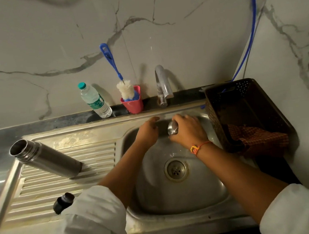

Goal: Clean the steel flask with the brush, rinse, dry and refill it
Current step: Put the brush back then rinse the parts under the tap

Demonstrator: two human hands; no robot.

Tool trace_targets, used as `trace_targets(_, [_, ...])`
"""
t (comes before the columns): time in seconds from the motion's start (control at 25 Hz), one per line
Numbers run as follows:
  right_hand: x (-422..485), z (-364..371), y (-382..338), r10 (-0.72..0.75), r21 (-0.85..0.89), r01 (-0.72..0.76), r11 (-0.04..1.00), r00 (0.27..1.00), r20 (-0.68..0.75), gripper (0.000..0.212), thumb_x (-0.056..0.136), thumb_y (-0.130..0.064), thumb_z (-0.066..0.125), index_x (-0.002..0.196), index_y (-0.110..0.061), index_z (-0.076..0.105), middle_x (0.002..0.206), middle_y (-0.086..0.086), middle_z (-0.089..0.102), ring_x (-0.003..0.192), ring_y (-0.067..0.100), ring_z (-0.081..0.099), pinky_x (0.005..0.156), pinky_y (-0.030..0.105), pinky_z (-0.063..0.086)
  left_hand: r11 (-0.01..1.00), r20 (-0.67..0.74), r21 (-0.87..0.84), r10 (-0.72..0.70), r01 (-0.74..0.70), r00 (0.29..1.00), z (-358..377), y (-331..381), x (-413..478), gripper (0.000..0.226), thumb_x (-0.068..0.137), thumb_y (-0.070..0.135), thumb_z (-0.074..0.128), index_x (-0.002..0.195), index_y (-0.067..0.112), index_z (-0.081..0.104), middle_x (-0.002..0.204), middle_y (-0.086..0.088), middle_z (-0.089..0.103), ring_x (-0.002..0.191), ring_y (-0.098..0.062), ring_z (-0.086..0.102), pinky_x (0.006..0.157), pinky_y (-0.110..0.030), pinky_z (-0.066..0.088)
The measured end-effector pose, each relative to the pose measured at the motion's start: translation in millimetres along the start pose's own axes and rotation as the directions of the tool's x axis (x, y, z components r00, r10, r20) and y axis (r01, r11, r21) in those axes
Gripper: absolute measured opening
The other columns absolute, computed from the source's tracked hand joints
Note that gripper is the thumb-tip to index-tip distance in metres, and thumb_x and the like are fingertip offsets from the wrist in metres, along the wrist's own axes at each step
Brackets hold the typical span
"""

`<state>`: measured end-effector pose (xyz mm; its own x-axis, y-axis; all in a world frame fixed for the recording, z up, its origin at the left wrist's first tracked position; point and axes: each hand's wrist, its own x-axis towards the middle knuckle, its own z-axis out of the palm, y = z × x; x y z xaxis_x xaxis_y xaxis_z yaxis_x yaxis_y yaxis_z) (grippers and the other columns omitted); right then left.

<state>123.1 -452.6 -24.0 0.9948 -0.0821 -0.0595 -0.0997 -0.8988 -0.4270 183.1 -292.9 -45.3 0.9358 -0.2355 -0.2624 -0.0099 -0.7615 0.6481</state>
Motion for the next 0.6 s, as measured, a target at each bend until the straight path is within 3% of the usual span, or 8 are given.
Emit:
trace_targets(0.12, [-13,11,-3,-0.038,-0.151,0.059,0.987,0.989,0.143,0.048,0.071,-0.036,0.079,0.113,-0.022,0.059,0.111,0.008,0.059,0.107,0.033,0.054,0.088,0.035,0.043,0.998,0.002,0.055,0.023,-0.023,1.0,3,-23,-38,0.045,0.1,0.007,0.054,0.145,0.014,0.055,0.144,-0.011,0.06,0.135,-0.027,0.054,0.112,-0.033,0.037])
trace_targets(0.24, [-24,28,-15,0.046,-0.1,-0.029,0.995,0.984,0.174,0.045,0.066,-0.041,0.078,0.1,-0.025,0.054,0.102,0.006,0.058,0.096,0.034,0.059,0.072,0.032,0.045,0.998,-0.019,0.052,0.041,-0.04,0.999,-1,-44,-78,0.043,0.1,0.008,0.055,0.143,0.013,0.057,0.145,-0.009,0.059,0.135,-0.025,0.054,0.11,-0.026,0.037])
trace_targets(0.36, [-32,46,-46,0.097,0.113,-0.115,0.987,0.983,0.156,0.057,0.066,-0.043,0.082,0.107,-0.019,0.05,0.105,0.009,0.062,0.094,0.033,0.062,0.07,0.032,0.046,0.991,-0.071,0.075,0.113,-0.107,0.991,-18,-64,-115,0.037,0.098,0.006,0.058,0.134,0.01,0.064,0.143,-0.01,0.061,0.132,-0.025,0.056,0.11,-0.026,0.037])
trace_targets(0.44, [-42,58,-85,0.07,0.315,-0.106,0.943,0.99,0.125,0.065,0.066,-0.042,0.084,0.119,-0.019,0.054,0.113,0.01,0.06,0.1,0.028,0.06,0.082,0.033,0.049,0.984,-0.2,0.099,0.164,-0.147,0.966,-41,-87,-139,0.028,0.093,0.005,0.063,0.12,0.007,0.071,0.129,-0.012,0.068,0.12,-0.028,0.062,0.104,-0.036,0.046])
trace_targets(0.52, [-56,74,-130,-0.063,0.435,0.003,0.901,0.991,0.122,0.066,0.068,-0.038,0.086,0.126,-0.021,0.059,0.115,0.006,0.055,0.102,0.02,0.057,0.087,0.024,0.046,0.982,-0.359,0.149,0.16,-0.113,0.919,-68,-117,-162,0.027,0.09,0.008,0.067,0.117,0.01,0.073,0.12,-0.011,0.071,0.111,-0.03,0.064,0.097,-0.039,0.051])
trace_targets(0.6, [-70,93,-175,-0.188,0.506,0.098,0.857,0.973,0.131,0.056,0.068,-0.035,0.086,0.118,-0.023,0.064,0.109,-0.001,0.055,0.097,0.012,0.056,0.078,0.014,0.042,0.985,-0.475,0.171,0.115,-0.037,0.872,-95,-157,-186,0.031,0.087,0.006,0.07,0.117,0.011,0.073,0.119,-0.011,0.071,0.109,-0.033,0.064,0.095,-0.041,0.051])
